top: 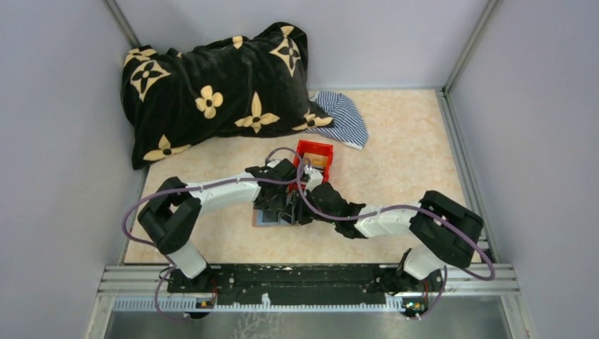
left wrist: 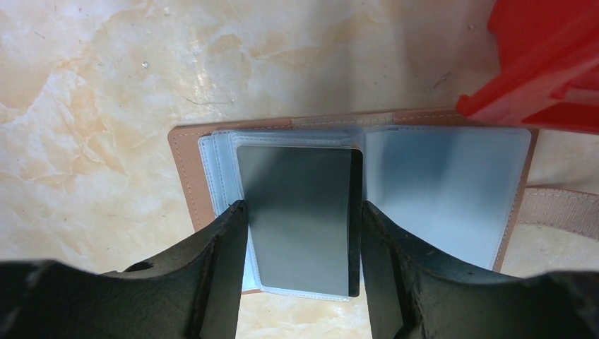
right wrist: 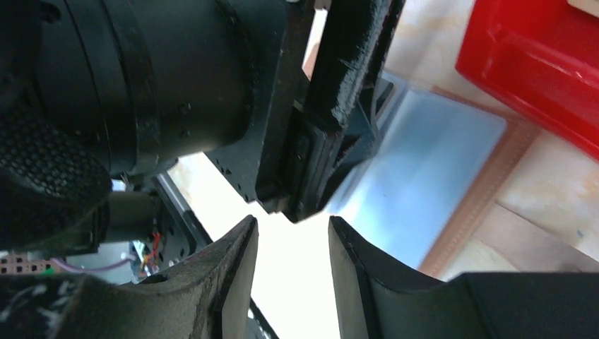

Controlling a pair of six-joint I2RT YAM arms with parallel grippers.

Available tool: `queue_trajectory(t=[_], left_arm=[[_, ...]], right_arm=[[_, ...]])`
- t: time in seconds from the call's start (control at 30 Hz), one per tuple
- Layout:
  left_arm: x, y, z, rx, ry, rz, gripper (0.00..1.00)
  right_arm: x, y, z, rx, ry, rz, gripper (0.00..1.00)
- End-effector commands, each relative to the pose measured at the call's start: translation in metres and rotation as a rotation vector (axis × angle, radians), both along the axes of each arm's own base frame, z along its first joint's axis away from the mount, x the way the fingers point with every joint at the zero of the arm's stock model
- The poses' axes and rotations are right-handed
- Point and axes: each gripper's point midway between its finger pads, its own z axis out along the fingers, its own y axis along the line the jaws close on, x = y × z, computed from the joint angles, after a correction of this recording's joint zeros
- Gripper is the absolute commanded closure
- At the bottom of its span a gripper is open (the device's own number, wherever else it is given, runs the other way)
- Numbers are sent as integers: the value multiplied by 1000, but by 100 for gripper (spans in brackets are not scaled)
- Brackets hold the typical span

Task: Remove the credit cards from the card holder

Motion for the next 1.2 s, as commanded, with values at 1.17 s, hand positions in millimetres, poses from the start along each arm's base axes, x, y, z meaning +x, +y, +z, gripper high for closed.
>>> queue_trajectory(t=[1.17], left_arm=[[-9, -50, -16, -174, 90, -119, 49]], right_arm=[[-24, 25, -23, 114, 114, 86, 67]])
